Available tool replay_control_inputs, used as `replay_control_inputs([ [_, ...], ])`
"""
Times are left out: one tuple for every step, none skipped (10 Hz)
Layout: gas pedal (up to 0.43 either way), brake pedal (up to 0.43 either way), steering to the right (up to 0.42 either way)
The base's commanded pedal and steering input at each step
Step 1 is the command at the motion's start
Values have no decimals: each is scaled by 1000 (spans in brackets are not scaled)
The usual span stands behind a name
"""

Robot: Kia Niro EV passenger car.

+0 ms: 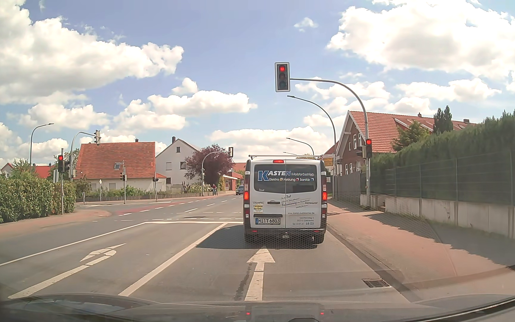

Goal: Follow the waypoints while adhering to traffic rules and regulations

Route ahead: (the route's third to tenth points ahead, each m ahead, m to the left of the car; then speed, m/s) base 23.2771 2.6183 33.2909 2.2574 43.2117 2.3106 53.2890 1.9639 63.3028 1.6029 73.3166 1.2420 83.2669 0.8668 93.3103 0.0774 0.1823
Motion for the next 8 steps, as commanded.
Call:
replay_control_inputs([
  [0,85,3],
  [0,79,3],
  [0,73,3],
  [0,73,3],
  [0,73,3],
  [0,67,3],
  [0,67,3],
  [0,61,3],
])
